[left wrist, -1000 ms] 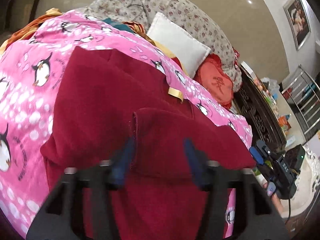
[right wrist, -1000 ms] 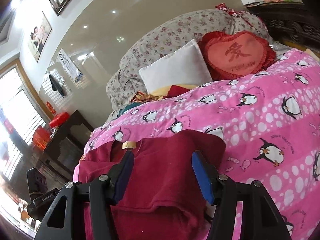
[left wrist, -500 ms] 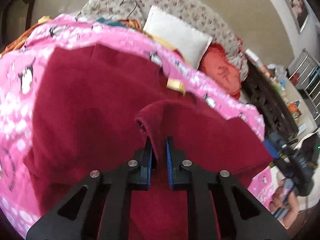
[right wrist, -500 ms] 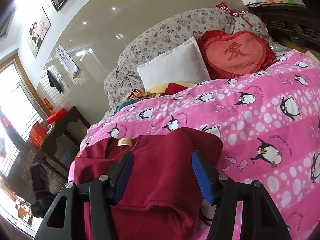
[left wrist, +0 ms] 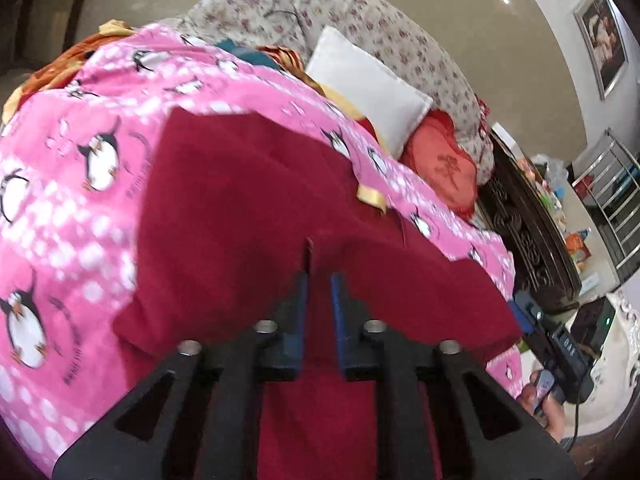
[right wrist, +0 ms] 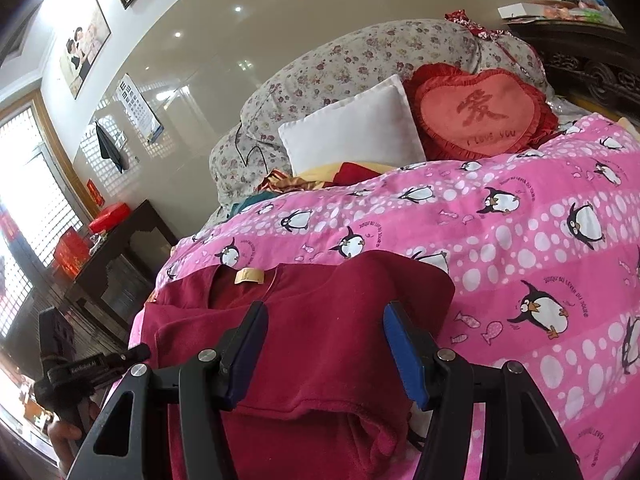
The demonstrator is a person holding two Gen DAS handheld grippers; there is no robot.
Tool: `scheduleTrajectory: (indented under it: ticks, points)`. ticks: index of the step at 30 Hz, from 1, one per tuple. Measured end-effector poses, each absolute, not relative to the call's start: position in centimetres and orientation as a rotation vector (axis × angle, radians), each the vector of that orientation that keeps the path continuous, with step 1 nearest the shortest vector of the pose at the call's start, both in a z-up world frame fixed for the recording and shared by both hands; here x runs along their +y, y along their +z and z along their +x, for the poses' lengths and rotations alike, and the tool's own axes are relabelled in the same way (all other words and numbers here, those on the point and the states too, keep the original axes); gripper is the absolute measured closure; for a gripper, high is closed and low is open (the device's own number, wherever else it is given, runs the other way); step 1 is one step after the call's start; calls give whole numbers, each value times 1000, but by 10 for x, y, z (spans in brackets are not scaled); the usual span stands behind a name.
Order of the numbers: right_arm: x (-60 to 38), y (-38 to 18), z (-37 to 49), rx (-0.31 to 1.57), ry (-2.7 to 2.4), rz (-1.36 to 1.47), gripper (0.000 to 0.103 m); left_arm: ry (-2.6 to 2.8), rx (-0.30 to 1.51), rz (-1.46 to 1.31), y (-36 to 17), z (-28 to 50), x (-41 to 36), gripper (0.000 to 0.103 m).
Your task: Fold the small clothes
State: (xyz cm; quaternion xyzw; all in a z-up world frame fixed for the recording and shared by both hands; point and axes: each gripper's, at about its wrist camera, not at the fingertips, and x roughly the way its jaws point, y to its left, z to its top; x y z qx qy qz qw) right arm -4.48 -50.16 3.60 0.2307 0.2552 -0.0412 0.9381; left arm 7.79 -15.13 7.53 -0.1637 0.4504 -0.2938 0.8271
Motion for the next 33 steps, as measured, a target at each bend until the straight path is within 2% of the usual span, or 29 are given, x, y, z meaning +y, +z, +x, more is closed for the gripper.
scheduleTrajectory:
  ticks: [1, 3, 11, 12, 13, 14, 16, 22, 28, 33]
  points:
    - [-502, 36, -45, 522, -82, 474, 45, -622, 959, -337, 74, 75, -155, 62]
    - [-503, 35, -44, 523, -81, 480, 45, -612, 957, -325, 70, 71, -161, 53]
    - [-495, 33, -39, 544, -79, 450, 45, -552, 990, -274, 47, 77, -196, 49]
    - [-495, 32, -38, 547, -81, 446, 45, -552, 979, -272, 48, 77, -197, 52]
    - [-495, 32, -38, 549, -86, 441, 45, -555, 960, -271, 51, 76, -198, 77]
    - [-495, 31, -38, 548, -90, 439, 45, -574, 947, -259, 54, 75, -199, 91]
    - [-499, 34, -42, 532, -100, 449, 45, -602, 935, -258, 62, 74, -196, 98]
    - [-495, 49, -52, 477, -130, 351, 45, -539, 815, -264, 99, 83, -153, 98]
    - [-471, 31, -29, 591, -84, 202, 48, -472, 891, -267, 68, 93, -137, 98]
    - [-454, -15, 2, 768, -124, 1, 48, -455, 912, -255, 51, 91, -143, 98]
